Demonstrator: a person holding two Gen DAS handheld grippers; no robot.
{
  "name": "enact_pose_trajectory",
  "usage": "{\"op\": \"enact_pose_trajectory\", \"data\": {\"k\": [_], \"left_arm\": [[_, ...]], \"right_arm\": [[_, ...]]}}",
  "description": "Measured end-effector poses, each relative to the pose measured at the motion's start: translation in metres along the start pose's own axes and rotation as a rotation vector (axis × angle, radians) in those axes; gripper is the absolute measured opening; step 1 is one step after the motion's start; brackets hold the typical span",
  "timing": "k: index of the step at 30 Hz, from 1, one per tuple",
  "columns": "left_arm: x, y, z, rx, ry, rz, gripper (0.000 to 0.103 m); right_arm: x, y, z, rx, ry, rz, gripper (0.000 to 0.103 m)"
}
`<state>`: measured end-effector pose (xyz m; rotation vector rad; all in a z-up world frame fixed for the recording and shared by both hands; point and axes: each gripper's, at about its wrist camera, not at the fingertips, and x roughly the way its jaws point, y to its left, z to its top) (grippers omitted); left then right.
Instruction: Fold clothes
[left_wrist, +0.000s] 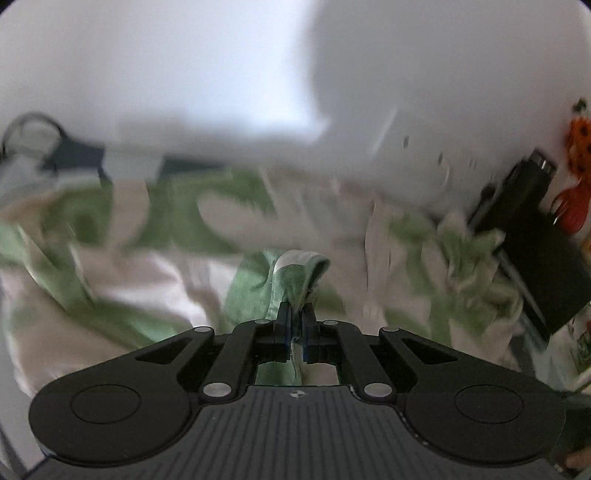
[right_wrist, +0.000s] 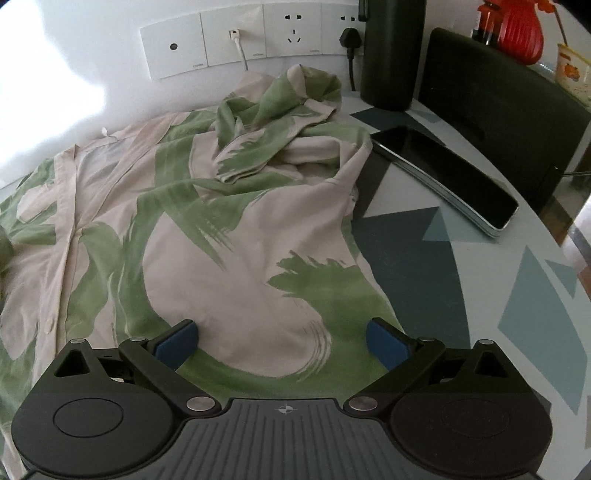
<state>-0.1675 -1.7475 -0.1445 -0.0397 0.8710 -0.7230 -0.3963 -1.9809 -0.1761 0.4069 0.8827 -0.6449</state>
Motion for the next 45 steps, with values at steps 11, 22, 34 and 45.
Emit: {"op": "enact_pose_trajectory", "data": {"k": [11, 22, 34, 45], "left_arm": [[0.014, 0.002, -0.008, -0.006, 0.075, 0.013, 0.006], [-0.051, -0.016, -0.014, 0.181, -0.062, 0.012, 0.088], [-0.075, 0.052, -0.047, 0.067, -0.02, 0.253, 0.1], [-0.062, 0.094, -0.063, 0.019, 0.041, 0.391, 0.101]], "right_arm": [[0.003, 0.008, -0.002, -0.039, -0.002, -0.014, 0.102], [-0.006, 0.011, 0.008, -0.05, 0.02, -0.05, 0.101], [-0.024, 0.074, 0.022, -0.205, 0.017, 0.037, 0.102], [-0.01, 0.138, 0.011, -0.374, 0.066, 0.047, 0.102]]}}
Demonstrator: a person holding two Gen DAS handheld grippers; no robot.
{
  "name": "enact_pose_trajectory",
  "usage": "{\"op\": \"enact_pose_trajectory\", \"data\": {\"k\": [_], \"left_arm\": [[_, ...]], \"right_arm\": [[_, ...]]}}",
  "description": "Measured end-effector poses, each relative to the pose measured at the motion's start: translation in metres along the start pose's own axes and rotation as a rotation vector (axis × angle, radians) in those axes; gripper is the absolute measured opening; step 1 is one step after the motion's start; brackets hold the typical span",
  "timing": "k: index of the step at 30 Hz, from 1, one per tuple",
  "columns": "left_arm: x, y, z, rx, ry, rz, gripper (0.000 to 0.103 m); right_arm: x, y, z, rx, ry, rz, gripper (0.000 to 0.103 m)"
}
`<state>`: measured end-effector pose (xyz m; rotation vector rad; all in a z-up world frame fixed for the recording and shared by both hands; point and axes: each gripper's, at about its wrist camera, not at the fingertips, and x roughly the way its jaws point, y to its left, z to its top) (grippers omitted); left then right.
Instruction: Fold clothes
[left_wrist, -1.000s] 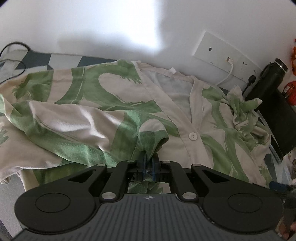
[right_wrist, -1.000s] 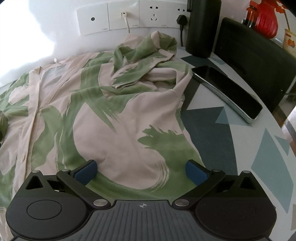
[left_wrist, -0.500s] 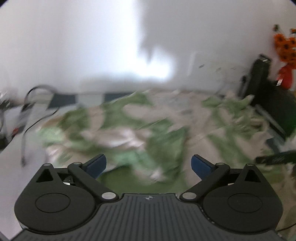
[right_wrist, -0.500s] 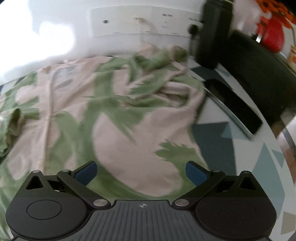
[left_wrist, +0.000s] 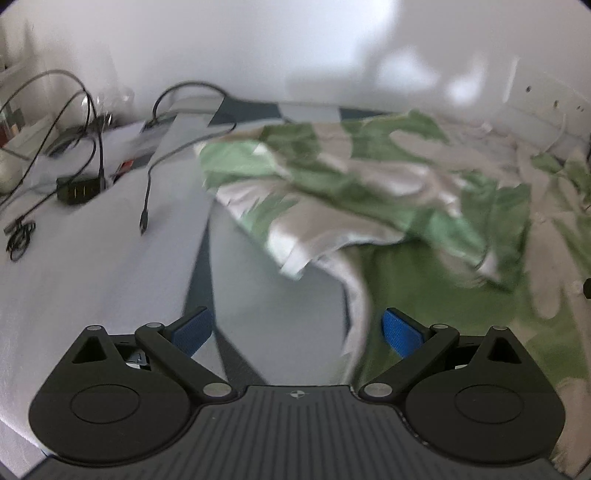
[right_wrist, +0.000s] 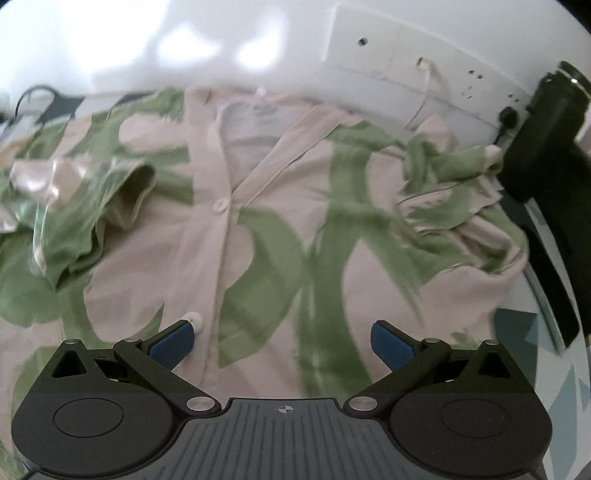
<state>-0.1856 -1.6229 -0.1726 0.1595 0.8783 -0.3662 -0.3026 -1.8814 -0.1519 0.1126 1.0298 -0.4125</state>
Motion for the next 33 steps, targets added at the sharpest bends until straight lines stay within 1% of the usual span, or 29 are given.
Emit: {"op": "enact_pose_trajectory", "data": {"k": [7, 11, 14, 17, 24, 28, 33], "left_arm": [[-0.001, 0.003, -0.009, -0.002, -0.032, -0.007, 0.103], [-0.001, 0.001, -0.009, -0.013, -0.038, 0.004, 0.103], [-0.002, -0.001, -0.009, -0.024, -0.034, 0.02, 0.103], [-0.002, -0.001, -0.01, -0.025, -0.036, 0.021, 0.103], [-0.003, 0.0, -0.016, -0.014, -0.072, 0.016, 0.103], [-0.004, -0.002, -0.021, -0.022, -0.097, 0.031, 0.103], [-0.005, -0.003, -0.021, -0.026, -0.101, 0.035, 0.103]], "right_arm": [[0.005, 0.0, -0.004, 0.016, -0.013, 0.031, 0.102], [0.005, -0.004, -0.007, 0.033, -0.025, 0.049, 0.102], [0.004, -0.004, -0.011, 0.036, -0.047, 0.047, 0.102], [0.003, -0.004, -0.013, 0.049, -0.059, 0.044, 0.102], [0.002, -0.006, -0.018, 0.084, -0.076, 0.048, 0.102], [0.003, -0.007, -0.022, 0.093, -0.087, 0.052, 0.102], [0.002, -0.007, -0.027, 0.101, -0.117, 0.048, 0.102]]}}
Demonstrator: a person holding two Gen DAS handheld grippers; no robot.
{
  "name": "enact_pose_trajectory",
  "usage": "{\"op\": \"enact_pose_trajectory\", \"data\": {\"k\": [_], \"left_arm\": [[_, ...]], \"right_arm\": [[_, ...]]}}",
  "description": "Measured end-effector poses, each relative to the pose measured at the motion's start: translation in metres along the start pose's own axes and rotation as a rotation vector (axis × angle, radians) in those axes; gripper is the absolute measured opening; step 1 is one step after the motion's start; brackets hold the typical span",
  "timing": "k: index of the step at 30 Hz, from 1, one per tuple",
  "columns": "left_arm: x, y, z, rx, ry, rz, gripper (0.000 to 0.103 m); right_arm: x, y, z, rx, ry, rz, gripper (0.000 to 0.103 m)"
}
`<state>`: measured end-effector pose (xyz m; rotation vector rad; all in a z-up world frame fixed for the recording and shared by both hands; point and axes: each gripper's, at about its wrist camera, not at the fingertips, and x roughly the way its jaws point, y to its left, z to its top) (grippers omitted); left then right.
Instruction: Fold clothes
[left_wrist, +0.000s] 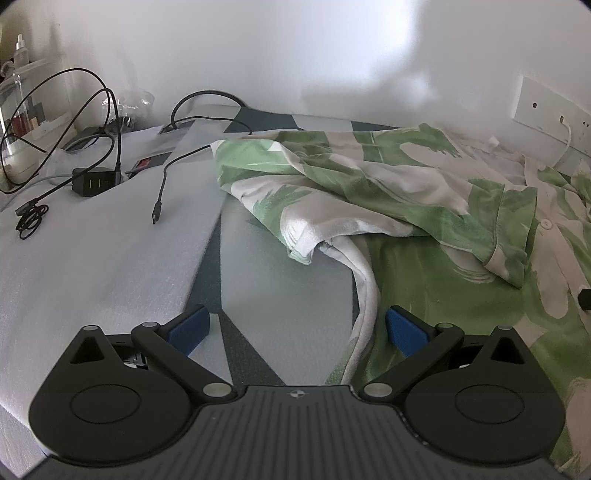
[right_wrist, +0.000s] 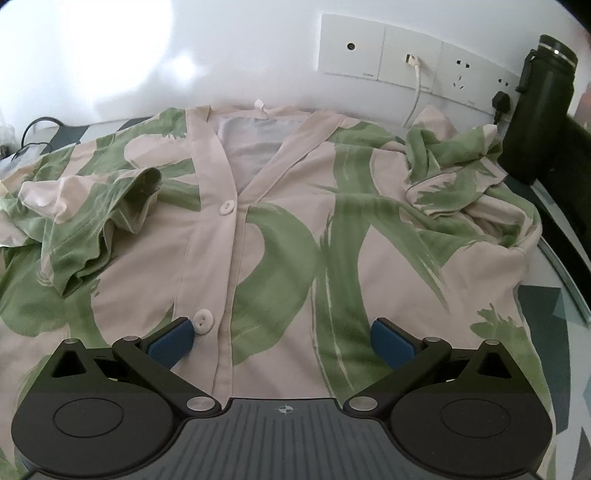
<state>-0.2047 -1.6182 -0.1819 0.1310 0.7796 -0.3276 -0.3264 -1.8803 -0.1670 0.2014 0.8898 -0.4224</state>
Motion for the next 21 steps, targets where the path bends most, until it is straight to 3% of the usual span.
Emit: {"op": "enact_pose_trajectory", "data": {"k": [6, 7, 8, 9, 12, 15, 21], "left_arm": [[0.0, 0.001, 0.001, 0.004, 0.005, -0.005, 0.103], [0.0, 0.002, 0.003, 0.009, 0.012, -0.012, 0.103], [0.002, 0.003, 0.005, 0.015, 0.021, -0.02, 0.103], [0.003, 0.004, 0.007, 0.021, 0.031, -0.028, 0.103], [0.008, 0.007, 0.015, 0.04, 0.049, -0.044, 0.103], [0.013, 0.005, 0.02, 0.057, 0.049, -0.043, 0.103], [0.019, 0.003, 0.026, 0.078, 0.034, -0.052, 0.103]], "right_arm": [[-0.005, 0.0, 0.006, -0.012, -0.004, 0.019, 0.101], [-0.007, 0.001, 0.009, -0.02, -0.007, 0.032, 0.096], [-0.01, 0.003, 0.012, -0.028, -0.011, 0.044, 0.079], [-0.015, 0.005, 0.015, -0.042, -0.035, 0.069, 0.074], [-0.028, 0.026, 0.024, -0.134, -0.122, 0.202, 0.075], [-0.022, 0.051, 0.031, -0.206, -0.121, 0.3, 0.068], [0.007, 0.064, 0.05, -0.11, -0.088, 0.384, 0.058]]}}
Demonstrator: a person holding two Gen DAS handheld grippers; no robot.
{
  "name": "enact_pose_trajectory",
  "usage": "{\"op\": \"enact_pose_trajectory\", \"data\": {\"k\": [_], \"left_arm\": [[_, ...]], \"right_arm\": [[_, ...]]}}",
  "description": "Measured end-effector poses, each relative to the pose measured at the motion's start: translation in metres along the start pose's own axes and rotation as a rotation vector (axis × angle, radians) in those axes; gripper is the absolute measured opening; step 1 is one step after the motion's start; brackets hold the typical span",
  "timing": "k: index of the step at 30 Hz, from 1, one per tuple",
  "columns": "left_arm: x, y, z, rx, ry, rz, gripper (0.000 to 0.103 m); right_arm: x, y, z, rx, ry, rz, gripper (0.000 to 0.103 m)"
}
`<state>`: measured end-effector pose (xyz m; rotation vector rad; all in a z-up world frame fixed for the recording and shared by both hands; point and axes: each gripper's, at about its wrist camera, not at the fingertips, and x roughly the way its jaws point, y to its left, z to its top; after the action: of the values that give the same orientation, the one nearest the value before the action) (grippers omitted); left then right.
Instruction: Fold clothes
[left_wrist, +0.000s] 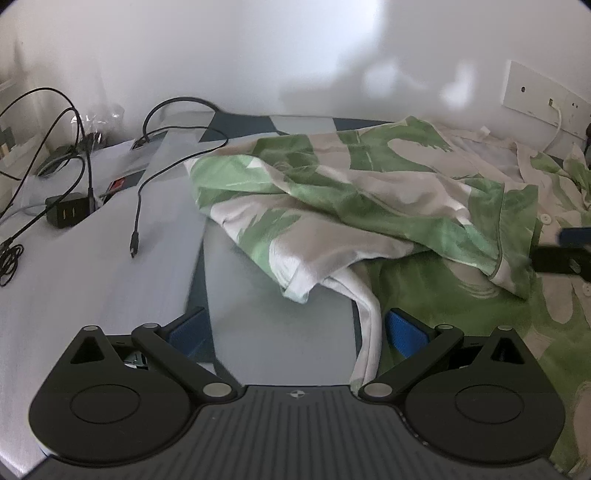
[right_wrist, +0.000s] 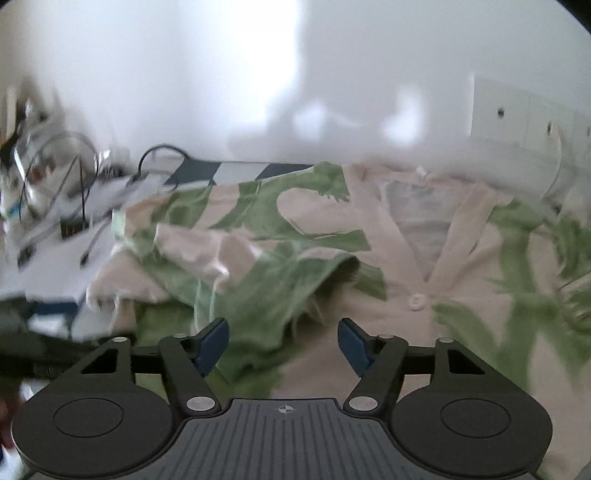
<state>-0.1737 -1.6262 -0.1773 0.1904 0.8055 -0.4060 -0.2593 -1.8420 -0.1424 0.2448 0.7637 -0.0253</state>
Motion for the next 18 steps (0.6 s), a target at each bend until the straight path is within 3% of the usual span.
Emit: {"op": "enact_pose_trajectory", "data": {"k": [1, 3, 5, 11, 14, 18], "left_arm": [[0.001, 0.002, 0.001, -0.008, 0.005, -0.008, 0.103], [0.002, 0.004, 0.002, -0.012, 0.007, -0.017, 0.103], [0.003, 0.004, 0.002, -0.001, 0.005, -0.02, 0.103], [0.006, 0.005, 0.007, 0.008, 0.026, -0.026, 0.103], [0.007, 0.006, 0.009, 0.012, 0.036, -0.022, 0.103], [0.007, 0.001, 0.011, 0.069, 0.022, 0.007, 0.103]], "right_arm": [[0.004, 0.0, 0.002, 0.005, 0.008, 0.019, 0.055], [0.014, 0.002, 0.006, -0.036, 0.036, 0.014, 0.02], [0.016, -0.005, 0.015, -0.027, 0.028, 0.006, 0.004], [0.0, -0.055, 0.053, 0.056, -0.141, -0.032, 0.002], [-0.008, -0.087, 0.073, 0.097, -0.211, -0.113, 0.002], [-0.008, -0.134, 0.087, 0.209, -0.241, -0.207, 0.002]]}}
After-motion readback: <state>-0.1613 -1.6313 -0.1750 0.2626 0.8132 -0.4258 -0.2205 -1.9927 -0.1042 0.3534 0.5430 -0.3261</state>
